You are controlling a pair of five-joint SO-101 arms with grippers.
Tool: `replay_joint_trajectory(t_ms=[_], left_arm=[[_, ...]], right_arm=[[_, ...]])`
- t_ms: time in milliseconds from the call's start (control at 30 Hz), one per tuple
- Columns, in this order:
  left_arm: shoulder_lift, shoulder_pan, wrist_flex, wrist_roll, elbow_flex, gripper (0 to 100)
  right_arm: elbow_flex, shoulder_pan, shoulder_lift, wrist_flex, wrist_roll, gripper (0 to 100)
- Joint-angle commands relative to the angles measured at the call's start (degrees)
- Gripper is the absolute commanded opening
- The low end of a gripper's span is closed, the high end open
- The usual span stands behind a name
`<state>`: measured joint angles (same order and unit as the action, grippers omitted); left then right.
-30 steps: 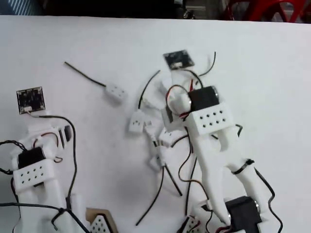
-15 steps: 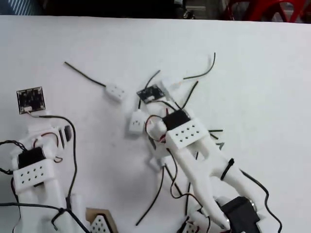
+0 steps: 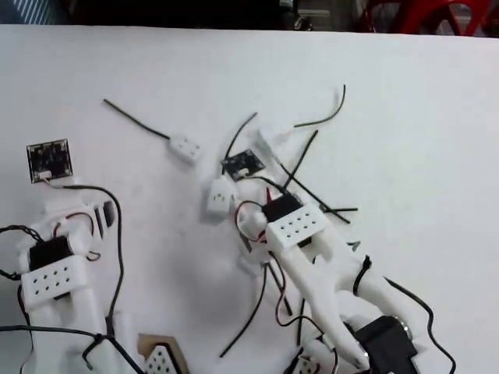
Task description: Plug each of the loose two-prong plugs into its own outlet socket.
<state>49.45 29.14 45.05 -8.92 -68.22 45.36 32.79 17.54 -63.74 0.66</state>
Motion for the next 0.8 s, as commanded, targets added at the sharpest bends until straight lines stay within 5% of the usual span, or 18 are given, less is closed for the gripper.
replay_joint_trajectory(t_ms=[0,133,333,767], left_arm=[[1.2,0.2,-1.2,0.1,0.3,24],[1.2,0.2,-1.2,0.1,-0.1,24],[1.5,0.2,-1.3,0.0,-0.4,24],[1.5,0.1,-1.3,0.0,-0.5,24]], right_arm=[[0.0,-0.3,1.3,0.8,0.0,10.4],[-0.4,-4.0,2.0,0.7,0.0,1.2],[-0.3,-13.5,5.5,0.5,-1.2,1.8],[0.1,-26.7,16.0,6.5,-39.4,1.8]])
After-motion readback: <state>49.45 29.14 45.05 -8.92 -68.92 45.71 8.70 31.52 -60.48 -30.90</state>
